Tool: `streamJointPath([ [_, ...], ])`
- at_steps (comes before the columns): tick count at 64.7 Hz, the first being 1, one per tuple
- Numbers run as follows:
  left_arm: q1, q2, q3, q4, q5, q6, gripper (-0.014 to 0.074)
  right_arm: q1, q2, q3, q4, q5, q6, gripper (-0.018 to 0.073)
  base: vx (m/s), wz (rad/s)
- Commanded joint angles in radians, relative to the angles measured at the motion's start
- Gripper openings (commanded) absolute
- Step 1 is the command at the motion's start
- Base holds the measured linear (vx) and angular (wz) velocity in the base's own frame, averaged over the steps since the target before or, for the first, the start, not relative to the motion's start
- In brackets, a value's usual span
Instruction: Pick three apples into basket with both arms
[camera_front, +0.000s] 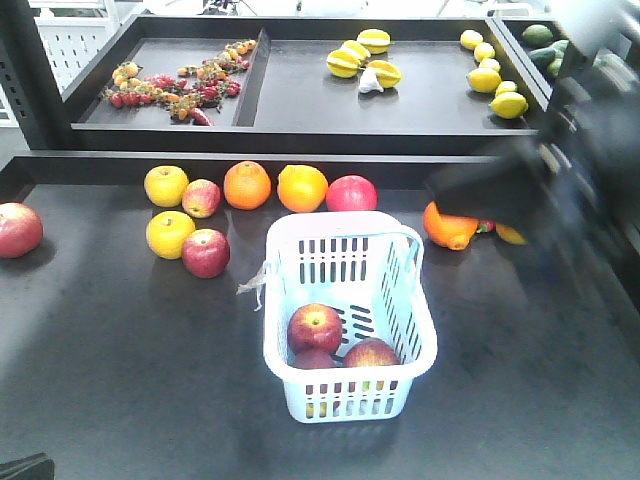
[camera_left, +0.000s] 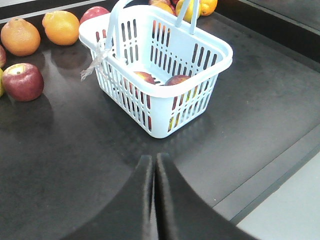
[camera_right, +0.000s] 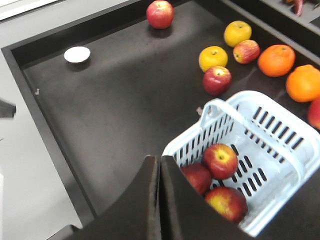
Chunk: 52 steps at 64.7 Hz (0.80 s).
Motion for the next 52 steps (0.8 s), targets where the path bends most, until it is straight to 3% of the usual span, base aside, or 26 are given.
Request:
streamJointPath([
  [1,-0.004,0.006,-0.027,-0.027,-0.058,-0.010,-0.0006,-0.004,-0.137,0.165,0.017,-0.154,-0.030,-0.0004,0.00,0.00],
  [13,-0.004,0.006,-0.027,-0.027,-0.062,-0.010,-0.0006,-0.004,-0.401,0.553,-0.024,-0.368,-0.026,-0.0004,0.00,0.00],
  [27,-0.004,0.006,-0.027,-0.026,-0.069,-0.010,-0.0006,-0.004,-0.652,0.878,-0.100,-0.489,0.137,-0.0004,0.00,0.00],
  [39,-0.004,0.006,-0.027,-0.026,-0.096,-0.010,-0.0006,-0.004,-0.754,0.919,-0.236,-0.594,0.218,-0.0004,0.00,0.00],
  [52,-0.004,0.006,-0.027,-0.026,-0.087,-0.010,-0.0006,-0.004,-0.760,0.919,-0.250,-0.594,0.218,-0.0004,0.00,0.00],
])
